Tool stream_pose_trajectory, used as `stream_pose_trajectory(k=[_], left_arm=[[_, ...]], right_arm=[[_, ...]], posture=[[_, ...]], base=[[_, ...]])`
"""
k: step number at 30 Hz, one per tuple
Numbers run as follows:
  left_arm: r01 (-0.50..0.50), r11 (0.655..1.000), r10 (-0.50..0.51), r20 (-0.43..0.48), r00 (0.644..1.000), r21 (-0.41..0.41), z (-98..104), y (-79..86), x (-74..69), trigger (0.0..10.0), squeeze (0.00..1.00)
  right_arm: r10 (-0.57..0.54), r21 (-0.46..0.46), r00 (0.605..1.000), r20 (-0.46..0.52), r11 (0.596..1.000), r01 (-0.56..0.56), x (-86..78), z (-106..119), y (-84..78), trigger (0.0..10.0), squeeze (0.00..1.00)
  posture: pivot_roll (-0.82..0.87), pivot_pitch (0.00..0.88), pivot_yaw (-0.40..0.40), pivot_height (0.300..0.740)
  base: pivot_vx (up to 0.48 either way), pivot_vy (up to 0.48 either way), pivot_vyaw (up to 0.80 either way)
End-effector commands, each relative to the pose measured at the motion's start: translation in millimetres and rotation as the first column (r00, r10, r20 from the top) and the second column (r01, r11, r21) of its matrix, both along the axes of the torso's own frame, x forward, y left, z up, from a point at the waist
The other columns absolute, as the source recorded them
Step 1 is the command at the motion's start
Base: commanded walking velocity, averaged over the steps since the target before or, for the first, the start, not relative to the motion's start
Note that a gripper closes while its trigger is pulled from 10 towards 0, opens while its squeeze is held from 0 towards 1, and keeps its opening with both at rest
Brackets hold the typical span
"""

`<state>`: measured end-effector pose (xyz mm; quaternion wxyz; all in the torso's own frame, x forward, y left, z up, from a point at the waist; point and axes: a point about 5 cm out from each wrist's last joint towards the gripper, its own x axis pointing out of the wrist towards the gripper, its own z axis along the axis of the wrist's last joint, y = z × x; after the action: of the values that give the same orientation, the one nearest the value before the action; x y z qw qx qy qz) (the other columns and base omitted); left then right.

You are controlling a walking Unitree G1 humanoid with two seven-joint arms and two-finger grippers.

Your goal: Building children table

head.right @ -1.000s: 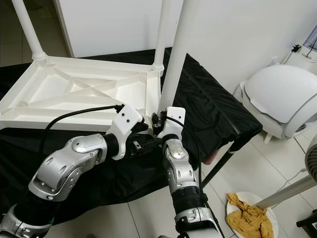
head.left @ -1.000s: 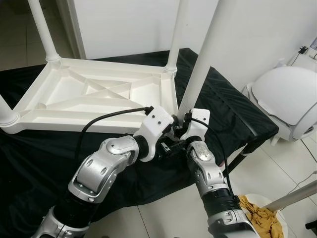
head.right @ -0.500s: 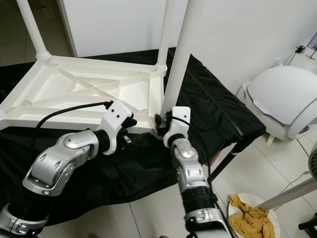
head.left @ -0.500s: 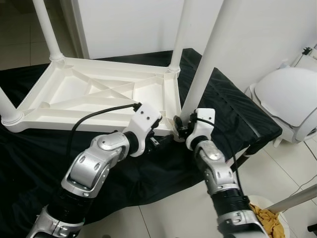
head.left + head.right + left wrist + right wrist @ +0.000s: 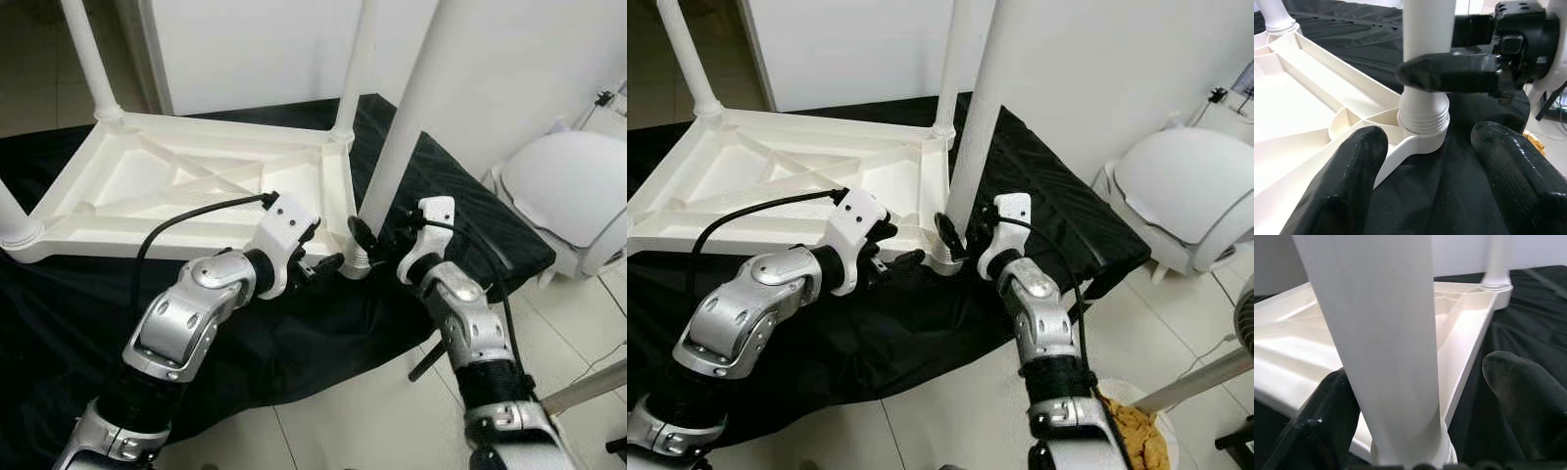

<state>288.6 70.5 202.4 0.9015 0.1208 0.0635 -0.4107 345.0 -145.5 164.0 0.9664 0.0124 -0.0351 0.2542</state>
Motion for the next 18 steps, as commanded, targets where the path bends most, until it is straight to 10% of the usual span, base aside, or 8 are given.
stream_pose_trajectory(k=[1, 13, 14, 15, 18], left_arm=[[-0.017, 1.0, 0.016, 0.028, 0.999, 0.016, 1.9, -2.9, 1.6, 10.0, 0.0], [0.007, 1.0, -0.008, 0.046, 0.999, 0.02, 7.4, -6.8, 0.2, 10.0, 0.0], [0.013, 1.0, -0.014, 0.046, 0.999, 0.02, 7.7, -7.4, 0.1, 10.0, 0.0], [0.015, 1.0, -0.016, 0.045, 0.999, 0.023, 7.6, -7.6, 0.2, 10.0, 0.0], [0.023, 0.999, -0.024, 0.044, 0.999, 0.027, 7.7, -8.2, -1.0, 10.0, 0.0]], right_arm=[[0.061, -0.031, 0.998, -0.024, 0.998, -0.062, 3.1, -8.0, -3.3, 10.0, 0.0], [0.198, -0.088, 0.978, -0.067, 0.975, -0.204, 15.7, -14.9, -5.1, 10.0, 0.0], [0.224, -0.103, 0.972, -0.069, 0.968, -0.23, 17.5, -14.6, -4.9, 2.5, 0.0], [0.242, -0.101, 0.967, -0.074, 0.963, -0.249, 19.0, -14.0, -5.1, 0.0, 0.0], [0.277, -0.104, 0.959, -0.066, 0.954, -0.283, 21.1, -10.7, -4.7, 0.0, 0.0]], posture=[[-0.04, 0.049, -0.083, 0.74], [-0.04, 0.048, -0.068, 0.74], [-0.03, 0.044, -0.058, 0.74], [-0.03, 0.039, -0.057, 0.74], [-0.02, 0.039, -0.058, 0.74]], base=[[0.0, 0.0, 0.0], [0.0, 0.0, 0.0], [0.0, 0.0, 0.0], [0.0, 0.0, 0.0], [0.0, 0.0, 0.0]])
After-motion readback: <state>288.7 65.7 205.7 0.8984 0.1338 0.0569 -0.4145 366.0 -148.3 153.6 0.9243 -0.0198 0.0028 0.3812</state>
